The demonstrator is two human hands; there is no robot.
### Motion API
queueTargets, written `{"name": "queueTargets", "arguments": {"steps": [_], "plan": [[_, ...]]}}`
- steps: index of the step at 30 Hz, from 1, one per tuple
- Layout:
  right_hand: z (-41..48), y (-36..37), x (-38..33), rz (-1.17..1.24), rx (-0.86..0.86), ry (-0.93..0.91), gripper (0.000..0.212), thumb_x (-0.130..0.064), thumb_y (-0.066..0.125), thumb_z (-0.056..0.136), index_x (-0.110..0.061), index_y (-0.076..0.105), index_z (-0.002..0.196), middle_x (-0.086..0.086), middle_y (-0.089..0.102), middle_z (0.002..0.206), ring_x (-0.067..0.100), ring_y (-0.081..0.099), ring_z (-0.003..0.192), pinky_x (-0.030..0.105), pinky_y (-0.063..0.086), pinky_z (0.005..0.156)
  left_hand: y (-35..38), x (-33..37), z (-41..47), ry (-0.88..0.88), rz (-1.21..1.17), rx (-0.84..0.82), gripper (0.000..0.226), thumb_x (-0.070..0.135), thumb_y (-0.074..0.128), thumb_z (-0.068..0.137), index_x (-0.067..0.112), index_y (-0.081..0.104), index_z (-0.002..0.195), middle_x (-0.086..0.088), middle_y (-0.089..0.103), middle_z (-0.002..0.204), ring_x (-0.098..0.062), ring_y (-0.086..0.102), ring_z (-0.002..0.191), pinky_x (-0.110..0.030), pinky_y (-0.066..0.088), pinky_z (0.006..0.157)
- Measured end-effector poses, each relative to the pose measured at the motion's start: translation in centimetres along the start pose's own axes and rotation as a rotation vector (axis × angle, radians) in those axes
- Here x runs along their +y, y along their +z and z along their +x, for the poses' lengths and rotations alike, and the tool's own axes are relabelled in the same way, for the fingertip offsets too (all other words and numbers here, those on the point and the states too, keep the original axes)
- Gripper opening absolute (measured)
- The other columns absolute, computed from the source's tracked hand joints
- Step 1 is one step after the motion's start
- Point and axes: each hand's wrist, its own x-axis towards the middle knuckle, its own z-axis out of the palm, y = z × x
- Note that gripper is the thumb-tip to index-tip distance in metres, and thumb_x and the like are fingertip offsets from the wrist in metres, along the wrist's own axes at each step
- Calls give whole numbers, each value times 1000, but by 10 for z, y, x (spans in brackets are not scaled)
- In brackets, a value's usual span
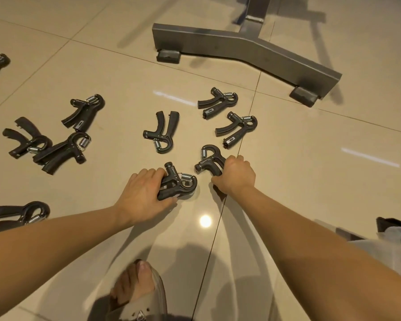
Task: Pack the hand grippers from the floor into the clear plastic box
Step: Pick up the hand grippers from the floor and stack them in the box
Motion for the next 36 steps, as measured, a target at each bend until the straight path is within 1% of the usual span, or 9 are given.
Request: {"name": "queueTargets", "arguments": {"steps": [4,7,12,17,20,23,28,33,36], "plan": [[-32,-49,25,-15,-9,-56,52,-45,72,82,-10,56,118,10,53,115,30,59,96,33,44,69,-17,17,-19,68,-19,77,59,80,50,80,27,50,106,9,54,92,-17,47,85,-36,39,77],[-64,-101,49,-38,42,-107,51,-45,71,82,-10,54,115,9,52,113,27,52,85,34,42,69,-42,42,-31,129,-26,128,61,81,48,79,27,51,108,9,55,94,-17,49,87,-37,40,79],[-115,-190,98,-54,113,-171,50,-42,76,76,-15,51,110,6,54,106,25,57,85,36,48,68,-99,108,-40,244,-70,225,51,70,57,78,28,52,107,13,52,93,-14,48,86,-37,42,80],[-177,-242,159,-68,194,-205,47,-44,78,76,-19,53,107,3,56,101,21,58,84,40,55,74,-139,181,-47,403,-60,182,52,71,60,75,31,51,107,13,56,96,-12,49,87,-35,41,78],[-219,-246,205,-55,209,-165,49,-44,79,74,-19,53,107,1,55,98,17,55,82,39,55,73,-146,222,-57,488,-45,117,58,72,61,73,30,53,111,11,58,99,-14,53,91,-38,46,83],[-254,-234,253,9,216,-109,51,-46,80,74,-19,53,109,1,54,99,15,54,81,33,51,70,-139,262,-72,543,-62,4,51,64,72,73,30,55,108,13,58,98,-10,55,92,-38,50,84],[-292,-192,320,92,224,19,57,-47,82,72,-19,56,115,-1,55,102,17,57,85,38,55,76,-98,314,-93,651,-46,-119,49,57,75,73,29,54,108,12,58,96,-9,55,90,-37,50,83],[-320,-155,360,120,166,47,60,-49,81,74,-23,54,120,-4,54,108,15,56,90,31,50,78,-63,325,-98,708,-64,-171,51,63,73,75,32,53,110,17,57,97,-3,51,89,-30,46,82],[-330,-137,371,44,113,19,63,-50,79,77,-23,52,127,-4,53,115,17,57,93,32,52,81,-47,325,-100,676,-152,-193,52,64,73,75,33,54,113,20,56,98,0,51,92,-29,46,83]]}}
